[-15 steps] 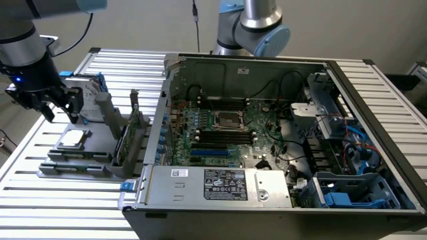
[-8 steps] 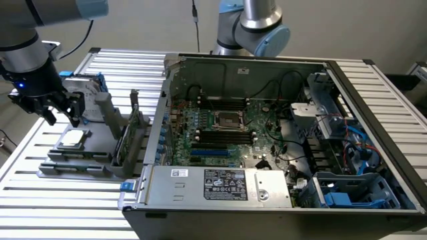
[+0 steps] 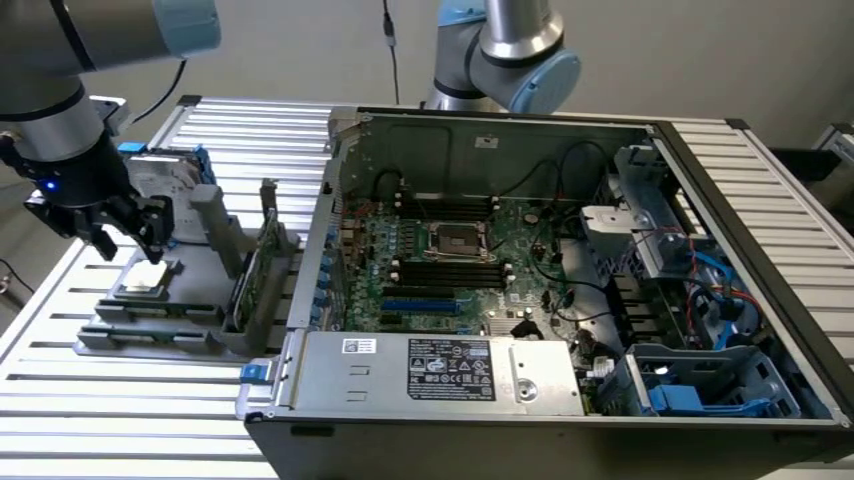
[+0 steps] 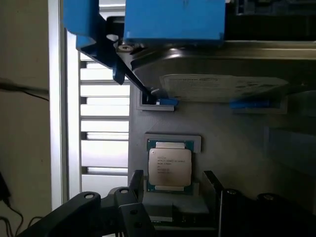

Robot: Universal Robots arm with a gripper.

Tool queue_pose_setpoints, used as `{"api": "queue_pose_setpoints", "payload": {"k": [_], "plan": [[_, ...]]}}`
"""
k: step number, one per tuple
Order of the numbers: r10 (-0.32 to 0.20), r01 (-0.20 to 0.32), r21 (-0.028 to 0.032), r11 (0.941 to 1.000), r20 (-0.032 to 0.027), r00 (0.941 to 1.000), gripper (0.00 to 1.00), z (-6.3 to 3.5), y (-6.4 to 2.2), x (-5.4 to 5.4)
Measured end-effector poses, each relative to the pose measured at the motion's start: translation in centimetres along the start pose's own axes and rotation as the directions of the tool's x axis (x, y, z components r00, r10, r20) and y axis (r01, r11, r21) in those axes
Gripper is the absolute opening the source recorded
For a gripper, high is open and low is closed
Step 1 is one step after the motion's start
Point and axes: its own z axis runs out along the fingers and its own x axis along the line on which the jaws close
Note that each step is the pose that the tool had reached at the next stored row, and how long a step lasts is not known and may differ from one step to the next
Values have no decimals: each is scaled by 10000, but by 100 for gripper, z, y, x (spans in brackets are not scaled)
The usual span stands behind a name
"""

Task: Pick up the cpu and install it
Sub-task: 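Pick up the cpu and move it towards the insertion slot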

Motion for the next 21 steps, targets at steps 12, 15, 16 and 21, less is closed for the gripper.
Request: {"api": "queue_pose_setpoints", "payload": {"k": [12, 15, 16, 21], "plan": [[0, 0, 0, 10000, -1, 10000, 60, 215, -46, -20], [0, 0, 1, 10000, -1, 10000, 60, 257, -48, -32], [4, -4, 2, 10000, -3, 10000, 60, 259, -48, -32], [38, -38, -8, 10000, 2, 10000, 60, 279, -37, -34]]}}
